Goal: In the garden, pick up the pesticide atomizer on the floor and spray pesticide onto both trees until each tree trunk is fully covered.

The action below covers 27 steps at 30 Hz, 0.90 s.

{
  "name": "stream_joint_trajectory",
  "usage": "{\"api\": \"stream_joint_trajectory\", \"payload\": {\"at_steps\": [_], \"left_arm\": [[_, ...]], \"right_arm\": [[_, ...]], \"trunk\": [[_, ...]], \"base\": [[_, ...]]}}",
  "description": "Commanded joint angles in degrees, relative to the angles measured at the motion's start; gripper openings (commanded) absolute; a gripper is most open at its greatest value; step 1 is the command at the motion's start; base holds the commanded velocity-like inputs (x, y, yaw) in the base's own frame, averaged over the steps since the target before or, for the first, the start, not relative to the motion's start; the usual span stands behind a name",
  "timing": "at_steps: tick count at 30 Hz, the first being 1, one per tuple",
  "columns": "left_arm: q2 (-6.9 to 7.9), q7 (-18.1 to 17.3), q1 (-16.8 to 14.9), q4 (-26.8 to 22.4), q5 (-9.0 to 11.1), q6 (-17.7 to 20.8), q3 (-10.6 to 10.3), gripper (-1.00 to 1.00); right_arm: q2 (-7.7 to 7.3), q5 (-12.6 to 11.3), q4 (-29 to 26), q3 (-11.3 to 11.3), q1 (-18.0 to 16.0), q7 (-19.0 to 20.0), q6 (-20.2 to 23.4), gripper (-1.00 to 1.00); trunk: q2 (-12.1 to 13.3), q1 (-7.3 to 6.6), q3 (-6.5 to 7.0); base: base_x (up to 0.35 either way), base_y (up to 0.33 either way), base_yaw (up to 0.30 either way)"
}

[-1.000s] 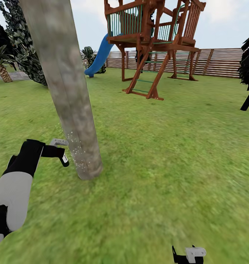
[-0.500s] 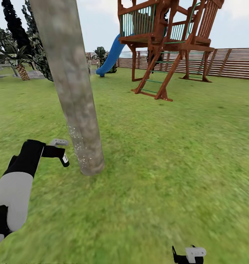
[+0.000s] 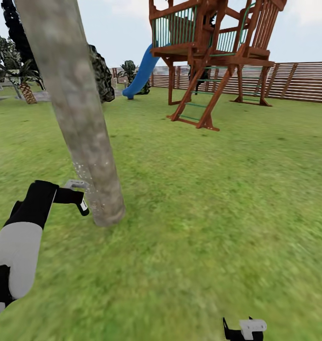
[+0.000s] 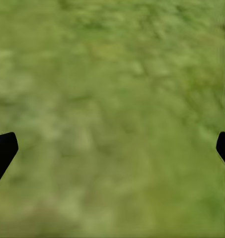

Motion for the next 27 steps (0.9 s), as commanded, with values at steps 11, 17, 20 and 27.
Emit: {"api": "stream_joint_trajectory", "payload": {"at_steps": [11, 17, 20, 27], "left_arm": [[0.10, 0.1, 0.0, -0.1, 0.0, 0.0, 0.1, -1.00], [0.19, 0.2, 0.0, -0.1, 0.0, 0.0, 0.1, -1.00], [0.20, 1.7, 0.0, 0.0, 0.0, 0.0, 0.2, -1.00], [0.20, 2.0, 0.0, 0.0, 0.0, 0.1, 0.2, -1.00]], "right_arm": [[0.00, 0.0, 0.0, 0.0, 0.0, 0.0, 0.0, 1.00], [0.00, 0.0, 0.0, 0.0, 0.0, -0.1, 0.0, 1.00], [0.00, 0.0, 0.0, 0.0, 0.0, -0.1, 0.0, 1.00], [0.00, 0.0, 0.0, 0.0, 0.0, -0.1, -0.1, 1.00]], "trunk": [[0.0, 0.00, 0.00], [0.0, 0.00, 0.00], [0.0, 0.00, 0.00], [0.0, 0.00, 0.00]], "base": [[0.077, -0.272, 0.195], [0.168, -0.250, 0.131], [0.173, -0.244, 0.001], [0.120, -0.252, 0.000]]}}
